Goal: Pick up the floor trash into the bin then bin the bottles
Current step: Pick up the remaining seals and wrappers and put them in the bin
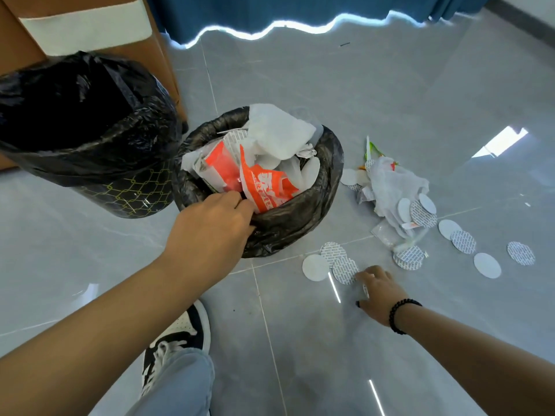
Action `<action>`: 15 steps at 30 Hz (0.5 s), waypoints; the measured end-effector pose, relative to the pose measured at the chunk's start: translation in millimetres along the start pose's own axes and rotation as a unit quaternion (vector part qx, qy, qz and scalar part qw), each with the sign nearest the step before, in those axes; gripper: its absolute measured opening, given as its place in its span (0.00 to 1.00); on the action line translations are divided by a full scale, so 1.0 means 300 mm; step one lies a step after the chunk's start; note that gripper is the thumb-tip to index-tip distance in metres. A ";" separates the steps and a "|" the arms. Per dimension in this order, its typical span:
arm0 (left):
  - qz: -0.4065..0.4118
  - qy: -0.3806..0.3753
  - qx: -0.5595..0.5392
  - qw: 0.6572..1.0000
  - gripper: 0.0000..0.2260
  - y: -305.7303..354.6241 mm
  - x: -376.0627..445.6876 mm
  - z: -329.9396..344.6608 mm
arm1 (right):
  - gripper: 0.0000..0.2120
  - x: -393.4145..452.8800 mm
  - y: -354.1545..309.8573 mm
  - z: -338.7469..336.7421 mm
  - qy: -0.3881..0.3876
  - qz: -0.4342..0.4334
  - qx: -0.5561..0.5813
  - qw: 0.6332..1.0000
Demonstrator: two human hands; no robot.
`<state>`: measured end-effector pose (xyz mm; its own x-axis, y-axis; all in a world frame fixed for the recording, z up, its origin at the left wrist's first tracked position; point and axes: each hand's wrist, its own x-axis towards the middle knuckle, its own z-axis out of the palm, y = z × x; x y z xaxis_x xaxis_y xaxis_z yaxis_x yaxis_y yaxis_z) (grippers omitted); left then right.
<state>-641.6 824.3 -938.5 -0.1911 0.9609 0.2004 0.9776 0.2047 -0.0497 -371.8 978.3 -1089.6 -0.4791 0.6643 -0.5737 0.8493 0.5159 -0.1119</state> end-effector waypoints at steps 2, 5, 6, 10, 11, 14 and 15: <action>-0.019 -0.003 -0.023 1.000 0.10 0.000 -0.011 -0.001 | 0.26 -0.009 0.010 0.018 0.009 -0.011 -0.020 1.000; -0.037 0.000 -0.057 0.998 0.10 -0.004 -0.025 -0.006 | 0.28 -0.018 0.028 0.032 0.039 0.002 0.010 0.999; -0.043 0.003 -0.063 0.997 0.10 -0.005 -0.031 -0.010 | 0.29 -0.020 0.035 0.036 0.048 0.012 0.023 0.999; -0.058 0.015 -0.074 0.996 0.11 -0.007 -0.045 -0.033 | 0.30 -0.021 0.070 0.041 0.055 0.049 0.051 0.996; -0.064 0.018 -0.073 0.995 0.11 -0.008 -0.047 -0.041 | 0.30 -0.021 0.078 0.039 0.054 0.053 0.052 0.996; -0.089 0.017 -0.075 0.993 0.09 -0.009 -0.050 -0.072 | 0.32 -0.022 0.090 0.024 0.049 0.071 0.047 0.995; -0.101 0.010 -0.088 0.991 0.10 -0.010 -0.050 -0.082 | 0.33 -0.024 0.093 0.020 0.046 0.076 0.049 0.995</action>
<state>-639.6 804.8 -917.3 -0.3847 0.8994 0.2074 0.9201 0.3556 0.1644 -343.4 984.5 -1093.5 -0.3571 0.7797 -0.5143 0.9292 0.3525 -0.1108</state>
